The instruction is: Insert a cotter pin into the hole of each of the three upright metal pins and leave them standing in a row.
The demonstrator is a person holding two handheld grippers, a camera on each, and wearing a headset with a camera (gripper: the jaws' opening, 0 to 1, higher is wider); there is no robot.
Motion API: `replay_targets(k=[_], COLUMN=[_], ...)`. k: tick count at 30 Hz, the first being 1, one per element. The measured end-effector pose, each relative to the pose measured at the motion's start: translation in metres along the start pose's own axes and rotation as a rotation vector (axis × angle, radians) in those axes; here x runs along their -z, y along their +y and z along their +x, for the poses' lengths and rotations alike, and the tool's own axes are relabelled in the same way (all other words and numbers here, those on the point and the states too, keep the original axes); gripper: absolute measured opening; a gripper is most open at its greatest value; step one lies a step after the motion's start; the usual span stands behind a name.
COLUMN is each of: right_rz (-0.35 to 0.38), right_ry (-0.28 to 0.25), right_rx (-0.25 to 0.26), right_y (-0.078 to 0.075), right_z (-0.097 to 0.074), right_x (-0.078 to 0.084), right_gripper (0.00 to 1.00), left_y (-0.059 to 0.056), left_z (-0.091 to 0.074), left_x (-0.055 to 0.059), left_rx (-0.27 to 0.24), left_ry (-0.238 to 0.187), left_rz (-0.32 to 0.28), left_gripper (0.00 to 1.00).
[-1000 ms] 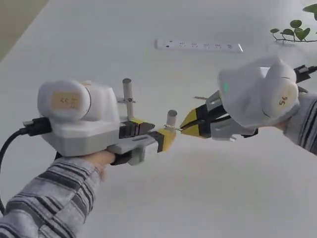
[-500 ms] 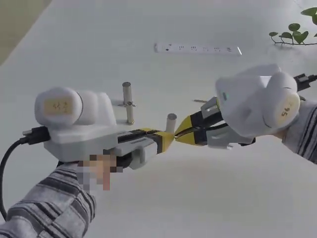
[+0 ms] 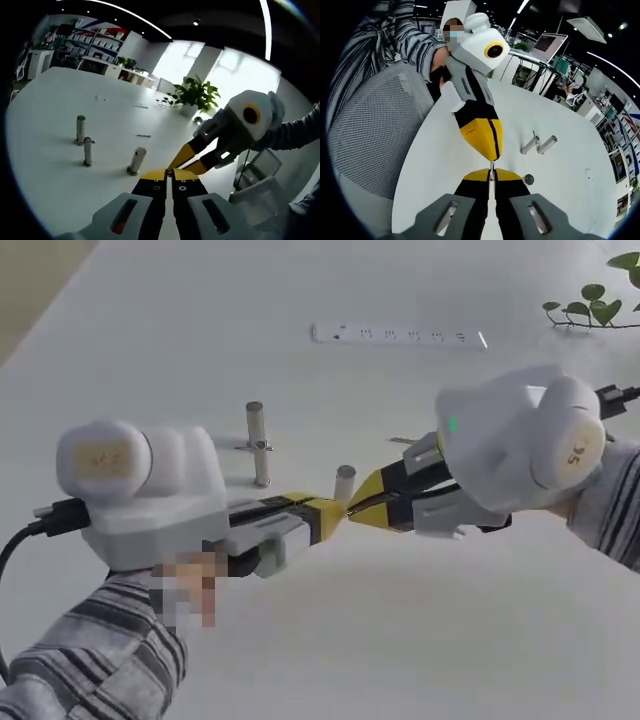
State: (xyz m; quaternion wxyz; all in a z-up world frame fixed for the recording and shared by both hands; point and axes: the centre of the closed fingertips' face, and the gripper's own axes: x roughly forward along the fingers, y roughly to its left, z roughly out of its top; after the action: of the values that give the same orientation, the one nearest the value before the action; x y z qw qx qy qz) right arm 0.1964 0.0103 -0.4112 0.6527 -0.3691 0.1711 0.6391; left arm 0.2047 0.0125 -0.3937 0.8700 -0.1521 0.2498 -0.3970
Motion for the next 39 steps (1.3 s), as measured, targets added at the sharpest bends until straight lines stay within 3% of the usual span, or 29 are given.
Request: replay_targets(k=[2,7,16,21,26,31,36,37,39], right_rz=[0.024,0.169,0.441,0.514,0.533,0.52,0.452,0.448,0.387], right_ry=[-0.016,-0.08,-0.209,-0.255,-0.282,-0.267,-0.196,-0.19,-0.169], right_rx=[-0.008,-0.026,-0.045,-0.061,-0.06,-0.07,-0.075,-0.079,-0.081], right_y=[-0.001,0.001,0.001,0.003,0.004,0.007,0.009,0.009,0.009], right_z=[0.001,0.001,-0.003,-0.003,-0.003,-0.002,-0.001,-0.001,-0.001], right_x=[0.001,-0.001,-0.003,-0.004,-0.008,-0.009,-0.007,-0.007,-0.007], right_gripper=[0.0,0.0,0.03,0.02,0.01,0.01,0.0,0.0,0.0], left_y=[-0.001,-0.003,-0.004,-0.007,-0.011,-0.01,-0.009,-0.009,-0.008], left_z=[-0.001,-0.002,-0.007,-0.008,-0.008,-0.008,-0.009,-0.009,-0.01], left_x=[0.0,-0.002,-0.007,-0.01,-0.011,-0.01,-0.005,-0.004,-0.003], left_rx=[0.008,0.036,0.074,0.1,0.129,0.132,0.13,0.135,0.134], left_ry=[0.001,-0.004,-0.03,-0.046,-0.052,-0.05,-0.041,-0.037,-0.041], left_rz=[0.036,0.09,0.135,0.14,0.132,0.12,0.101,0.072,0.077], left_gripper=[0.0,0.0,0.0,0.0,0.0,0.0,0.0,0.0,0.0])
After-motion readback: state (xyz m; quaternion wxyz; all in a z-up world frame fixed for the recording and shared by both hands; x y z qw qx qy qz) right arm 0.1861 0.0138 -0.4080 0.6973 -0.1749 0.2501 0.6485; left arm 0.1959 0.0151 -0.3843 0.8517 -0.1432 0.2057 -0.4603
